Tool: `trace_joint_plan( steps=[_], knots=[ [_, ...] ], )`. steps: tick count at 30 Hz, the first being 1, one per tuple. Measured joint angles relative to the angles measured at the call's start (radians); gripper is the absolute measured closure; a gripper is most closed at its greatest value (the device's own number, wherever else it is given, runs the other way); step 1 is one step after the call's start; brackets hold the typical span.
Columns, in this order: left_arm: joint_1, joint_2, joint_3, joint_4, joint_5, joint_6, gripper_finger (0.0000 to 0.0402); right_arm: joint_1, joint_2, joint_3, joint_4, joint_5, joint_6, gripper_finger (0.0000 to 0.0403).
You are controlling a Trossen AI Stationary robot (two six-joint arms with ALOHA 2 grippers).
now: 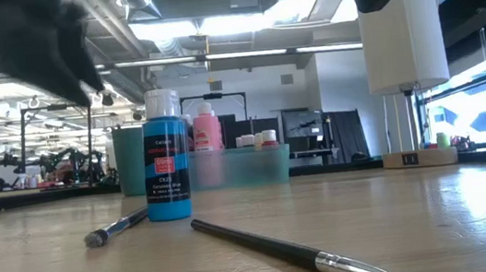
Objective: Pick & Place Paint Supplies
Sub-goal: Put the small blue paint bottle into the green bin
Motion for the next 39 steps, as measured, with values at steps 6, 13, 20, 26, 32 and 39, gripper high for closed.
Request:
trace_joint_plan(
  steps=[6,13,20,26,32,39],
  knots=[
    [0.000,-0.081,-0.180,0.259,0.027,0.034,0.0148,-0.001,0.000,0.000,0.000,0.001,0.000,0.0138],
    [0.000,-0.161,-0.369,0.646,0.140,0.193,0.0148,-0.007,0.000,0.000,0.001,0.003,-0.003,0.0138],
    [0.036,-0.169,-0.531,1.054,0.256,0.292,0.0148,-0.013,0.000,0.000,0.001,0.003,0.000,0.0137],
    [0.076,-0.169,-0.626,1.287,0.322,0.325,0.0148,-0.012,0.000,0.000,0.001,0.003,0.000,0.0137],
    [0.106,-0.138,-0.702,1.547,0.390,0.325,0.0148,-0.013,0.000,0.000,-0.003,0.000,0.000,0.0137],
    [0.107,-0.064,-0.718,1.611,0.401,0.325,0.0148,-0.013,0.000,0.000,-0.004,0.000,0.000,0.0138]
  ],
)
